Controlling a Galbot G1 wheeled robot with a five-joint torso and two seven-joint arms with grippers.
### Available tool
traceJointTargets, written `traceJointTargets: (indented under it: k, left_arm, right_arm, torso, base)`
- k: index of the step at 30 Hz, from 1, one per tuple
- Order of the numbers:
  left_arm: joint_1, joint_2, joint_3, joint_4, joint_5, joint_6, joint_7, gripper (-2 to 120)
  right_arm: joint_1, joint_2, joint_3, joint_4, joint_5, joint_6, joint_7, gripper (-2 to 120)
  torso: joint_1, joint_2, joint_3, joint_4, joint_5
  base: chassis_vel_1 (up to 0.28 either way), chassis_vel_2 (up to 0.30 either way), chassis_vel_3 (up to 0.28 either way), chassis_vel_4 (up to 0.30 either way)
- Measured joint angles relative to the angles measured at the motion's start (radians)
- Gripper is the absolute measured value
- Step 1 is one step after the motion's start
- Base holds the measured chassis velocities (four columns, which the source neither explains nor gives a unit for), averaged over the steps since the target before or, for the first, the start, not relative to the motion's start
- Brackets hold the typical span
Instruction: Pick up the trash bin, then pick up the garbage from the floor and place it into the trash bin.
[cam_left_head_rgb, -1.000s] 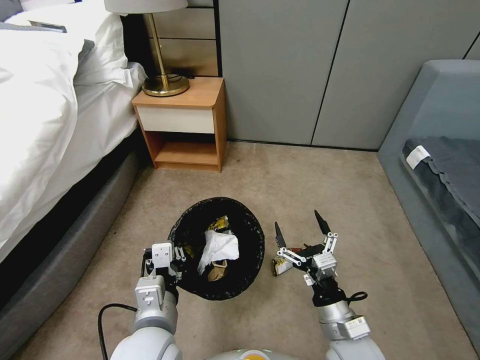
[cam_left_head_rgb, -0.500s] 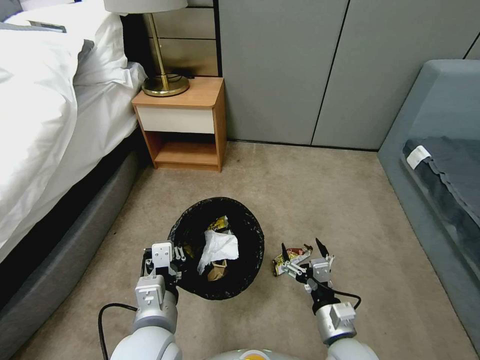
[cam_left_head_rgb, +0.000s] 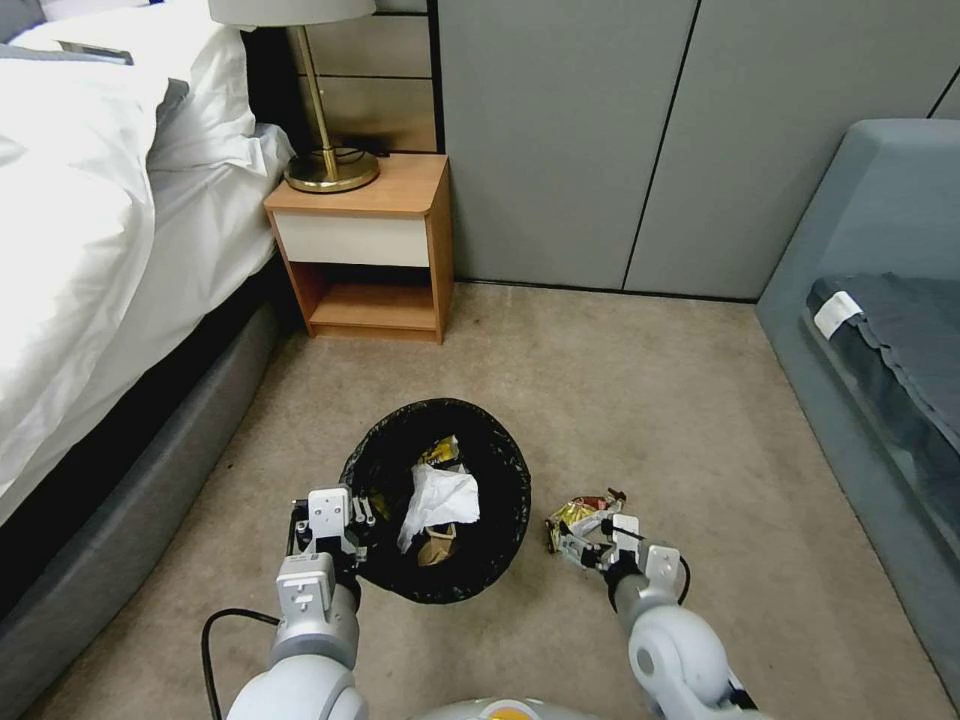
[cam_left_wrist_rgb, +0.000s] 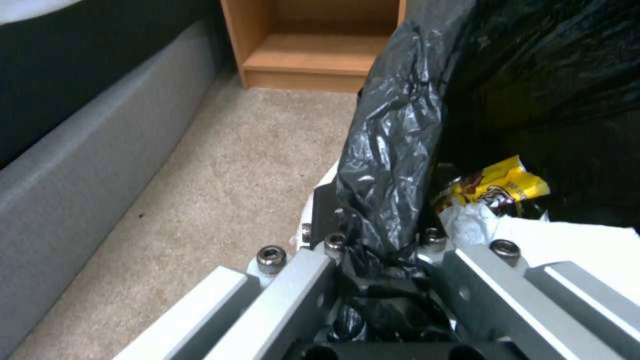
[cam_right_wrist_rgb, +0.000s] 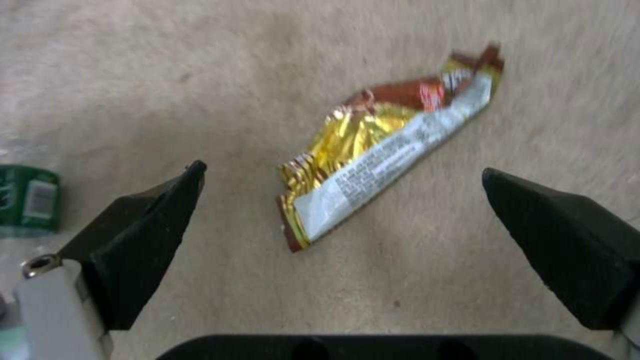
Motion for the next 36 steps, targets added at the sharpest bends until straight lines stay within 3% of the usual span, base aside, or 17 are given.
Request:
traceJointTargets:
  k: [6,28,36]
  left_arm:
    - [0.010,-0.001,0.003,0.004,0.007,-0.006,0.001,0]
    - [0.021,-0.005,0.009,0.012,0.019,-0.011,0.001,0]
    - [0.027,-0.006,0.007,0.010,0.023,-0.011,0.002,0]
  right_arm:
    - [0.049,0.031,0.011,-0.094,0.017,0.000,-0.025,100]
    - [0.213,0.087,0.011,-0.424,-0.115,0.190,-0.163,100]
    - [0.262,0.107,0.024,-0.554,-0.140,0.237,-0.183,73]
  torso:
    - [0.000,0.000,0.000,0.0000,-0.0001]
    - [0.000,0.000,0.000,0.0000,0.0000]
    - [0.000,0.000,0.000,-0.0001,-0.0001]
  base:
    - [0.000,0.000,0.000,0.000]
    - [0.000,0.000,0.000,0.000]
    - [0.000,0.000,0.000,0.000]
